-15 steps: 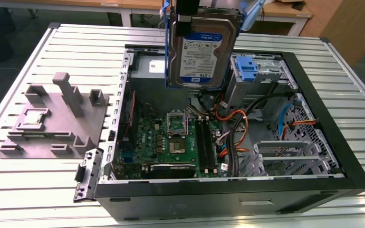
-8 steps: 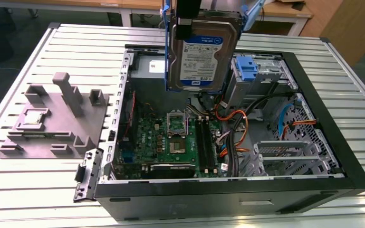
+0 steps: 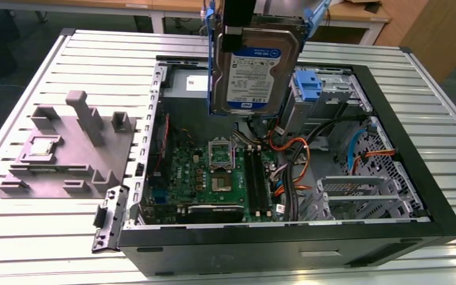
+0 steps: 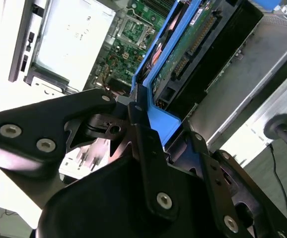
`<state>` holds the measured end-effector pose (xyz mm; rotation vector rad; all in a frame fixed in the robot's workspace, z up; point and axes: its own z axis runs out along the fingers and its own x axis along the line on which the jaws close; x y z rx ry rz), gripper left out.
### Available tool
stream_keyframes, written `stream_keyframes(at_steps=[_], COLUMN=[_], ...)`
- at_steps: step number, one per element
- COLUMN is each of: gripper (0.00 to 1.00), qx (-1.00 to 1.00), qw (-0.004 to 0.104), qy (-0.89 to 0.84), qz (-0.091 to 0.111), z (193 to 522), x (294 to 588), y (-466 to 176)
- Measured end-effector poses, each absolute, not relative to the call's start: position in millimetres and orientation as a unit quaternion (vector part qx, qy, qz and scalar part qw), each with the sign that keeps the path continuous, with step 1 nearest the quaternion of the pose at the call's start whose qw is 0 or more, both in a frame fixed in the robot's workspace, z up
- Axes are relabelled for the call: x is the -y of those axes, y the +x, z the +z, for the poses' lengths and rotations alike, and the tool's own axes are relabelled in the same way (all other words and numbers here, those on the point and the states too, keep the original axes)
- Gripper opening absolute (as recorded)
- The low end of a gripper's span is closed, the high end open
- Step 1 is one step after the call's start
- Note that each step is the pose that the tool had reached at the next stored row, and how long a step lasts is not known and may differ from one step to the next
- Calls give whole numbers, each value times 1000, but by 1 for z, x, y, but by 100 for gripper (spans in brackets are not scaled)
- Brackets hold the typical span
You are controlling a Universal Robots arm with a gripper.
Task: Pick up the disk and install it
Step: 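Insert the disk into the insertion slot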
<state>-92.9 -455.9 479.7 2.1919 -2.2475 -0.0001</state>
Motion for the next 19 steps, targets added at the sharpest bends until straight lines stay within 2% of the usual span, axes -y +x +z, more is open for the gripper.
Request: stream_keyframes(at_steps=[7,19], gripper=[36,36], qx=[716,717], qw=[0,0], qy=[698,697], qz=[-2,-2], z=[479,478], x=[467,468], y=[-91,-57])
